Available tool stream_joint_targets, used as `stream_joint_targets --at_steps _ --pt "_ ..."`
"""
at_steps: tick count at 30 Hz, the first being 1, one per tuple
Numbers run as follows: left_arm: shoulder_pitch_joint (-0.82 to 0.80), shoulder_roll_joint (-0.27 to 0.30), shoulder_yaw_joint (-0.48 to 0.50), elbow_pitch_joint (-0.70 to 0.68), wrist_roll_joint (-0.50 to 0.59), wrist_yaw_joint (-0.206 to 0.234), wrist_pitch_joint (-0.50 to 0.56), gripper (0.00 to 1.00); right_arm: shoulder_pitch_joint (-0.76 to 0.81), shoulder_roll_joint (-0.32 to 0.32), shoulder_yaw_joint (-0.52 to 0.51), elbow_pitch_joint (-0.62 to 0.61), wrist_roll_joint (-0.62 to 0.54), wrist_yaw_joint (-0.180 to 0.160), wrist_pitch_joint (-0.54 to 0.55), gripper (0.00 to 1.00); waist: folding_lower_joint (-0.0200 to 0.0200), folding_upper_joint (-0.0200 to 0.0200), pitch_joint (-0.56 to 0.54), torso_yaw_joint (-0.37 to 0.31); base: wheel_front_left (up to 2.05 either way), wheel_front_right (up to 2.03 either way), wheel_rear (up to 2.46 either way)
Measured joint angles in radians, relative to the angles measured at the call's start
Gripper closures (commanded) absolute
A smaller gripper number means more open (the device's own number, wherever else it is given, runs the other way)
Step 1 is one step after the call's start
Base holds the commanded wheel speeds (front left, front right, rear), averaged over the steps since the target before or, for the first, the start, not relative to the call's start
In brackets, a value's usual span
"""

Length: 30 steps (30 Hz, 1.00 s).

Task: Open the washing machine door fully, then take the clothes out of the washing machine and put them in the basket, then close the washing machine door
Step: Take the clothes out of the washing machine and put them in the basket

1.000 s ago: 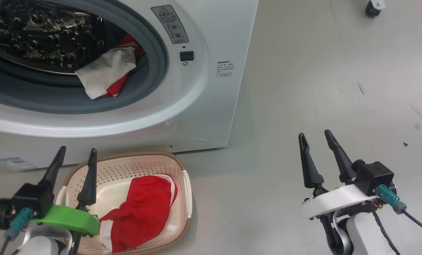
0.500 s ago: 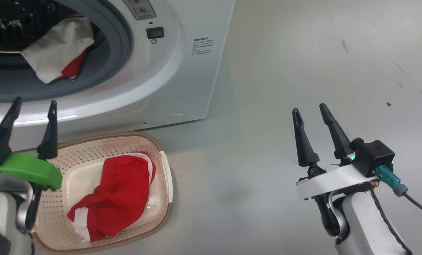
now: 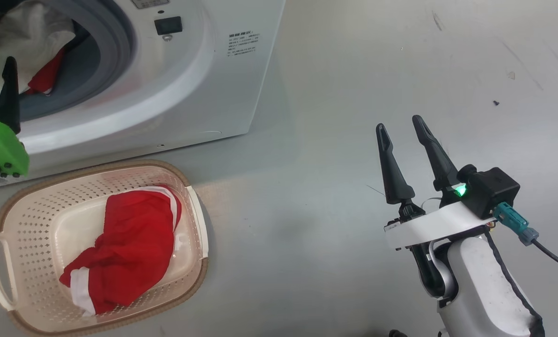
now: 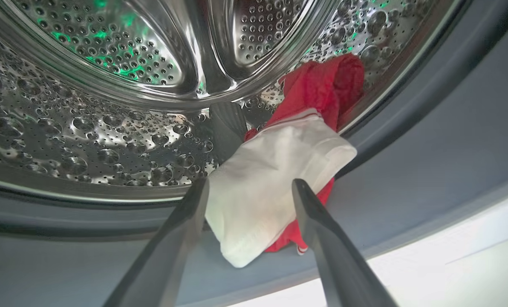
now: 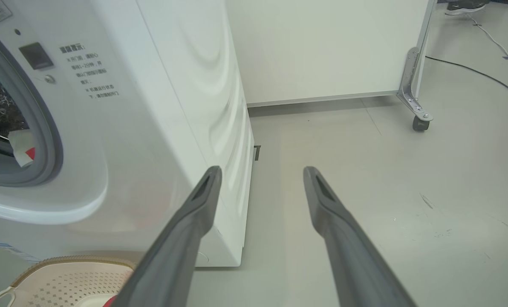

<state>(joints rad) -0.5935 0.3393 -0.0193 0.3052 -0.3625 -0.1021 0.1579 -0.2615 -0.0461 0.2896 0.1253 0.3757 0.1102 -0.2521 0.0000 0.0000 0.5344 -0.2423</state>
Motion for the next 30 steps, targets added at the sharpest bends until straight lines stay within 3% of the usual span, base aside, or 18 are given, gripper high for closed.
stream_joint_targets --at_steps 11,30 --pt "-0.146 0.06 -0.031 0.103 0.014 -0.009 0.154 0.0 -0.022 0.0 0.023 -0.004 0.03 -0.016 0.0 0.0 0.0 0.0 0.037 -0.04 0.0 0.0 0.0" --pt "-0.301 0.062 -0.084 0.258 0.023 -0.01 0.29 0.0 -0.047 0.001 0.071 -0.012 0.073 -0.026 0.0 0.0 0.0 0.0 0.075 -0.097 0.0 0.0 0.0"
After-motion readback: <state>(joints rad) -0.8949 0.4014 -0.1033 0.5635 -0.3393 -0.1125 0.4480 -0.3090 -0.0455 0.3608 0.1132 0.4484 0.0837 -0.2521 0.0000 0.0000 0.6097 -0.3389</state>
